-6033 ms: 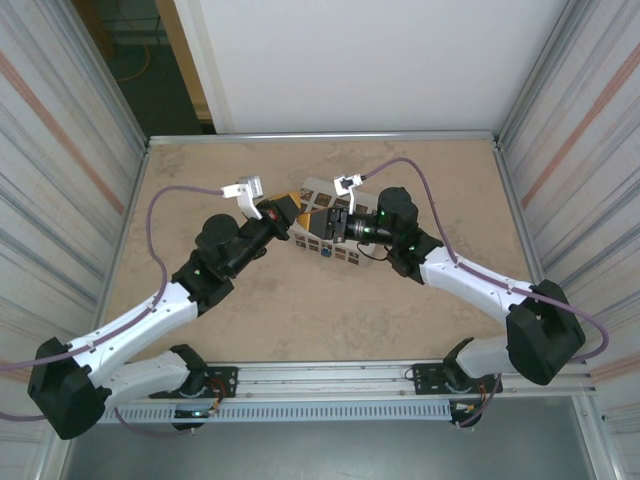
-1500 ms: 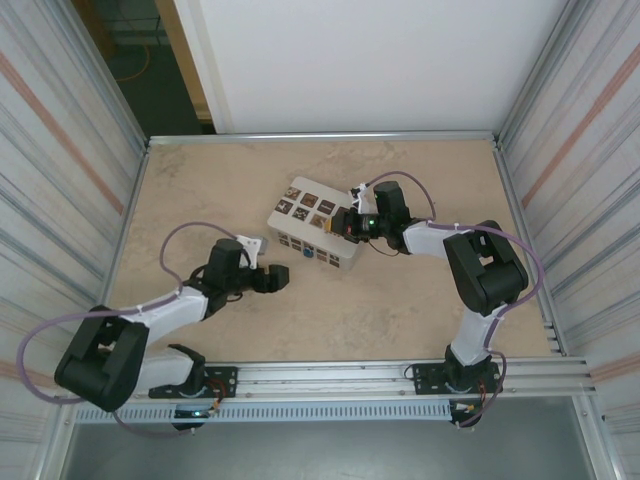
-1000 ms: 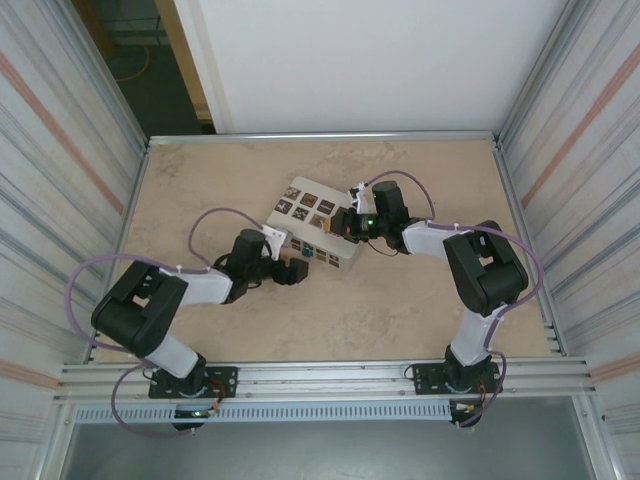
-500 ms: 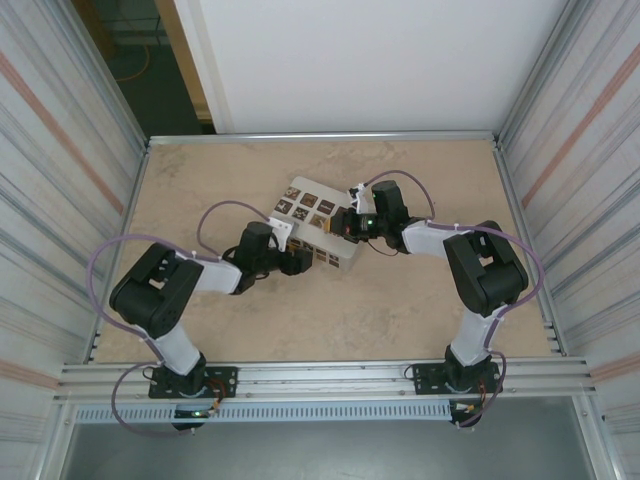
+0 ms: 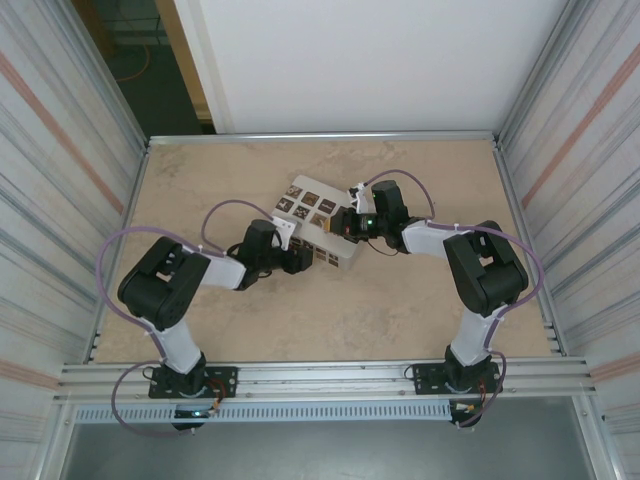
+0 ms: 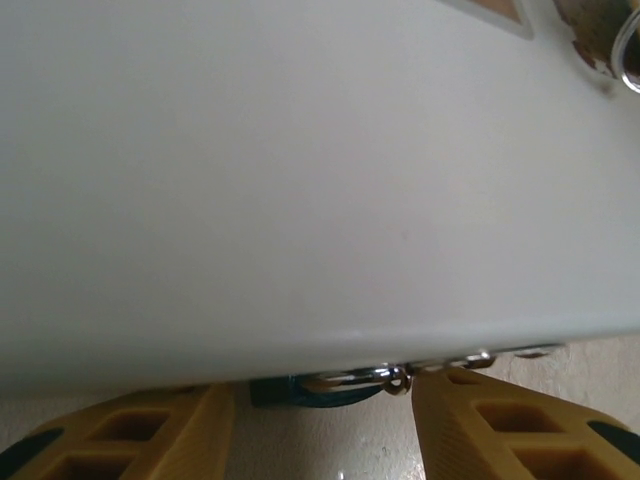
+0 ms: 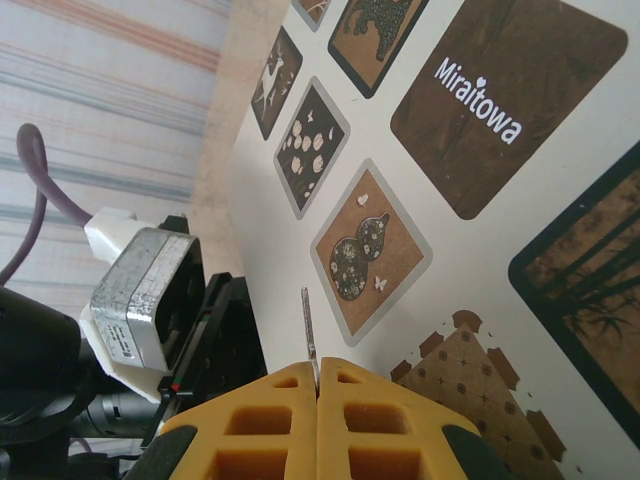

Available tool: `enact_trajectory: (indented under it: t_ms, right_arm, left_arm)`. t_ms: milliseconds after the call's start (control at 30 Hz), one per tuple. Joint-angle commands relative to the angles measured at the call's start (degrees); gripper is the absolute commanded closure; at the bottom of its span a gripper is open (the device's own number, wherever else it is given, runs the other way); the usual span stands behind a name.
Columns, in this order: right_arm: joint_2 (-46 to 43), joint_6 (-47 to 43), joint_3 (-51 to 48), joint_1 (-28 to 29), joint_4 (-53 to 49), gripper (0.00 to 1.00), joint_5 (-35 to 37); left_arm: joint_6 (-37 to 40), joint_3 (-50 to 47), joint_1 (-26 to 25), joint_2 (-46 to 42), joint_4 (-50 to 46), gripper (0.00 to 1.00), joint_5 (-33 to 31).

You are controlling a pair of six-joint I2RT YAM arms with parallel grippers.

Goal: Unlock the padlock with the key

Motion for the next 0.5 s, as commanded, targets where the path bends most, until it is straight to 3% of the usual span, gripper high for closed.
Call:
enact_trajectory:
  t_ms: [0, 467]
  right_arm:
    - [0.73, -1.42, -0.31, 0.98, -5.64, 1.00, 1.52]
    - [0.74, -1.31, -0.42, 1.16, -5.29, 1.00, 1.53]
  left_arm:
    - [1.22, 2.92, -1.09, 1.03, 0.94, 0.50, 1.99]
    - [0.11, 4.10, -2.35, 1.75, 1.16, 0.56, -0.52]
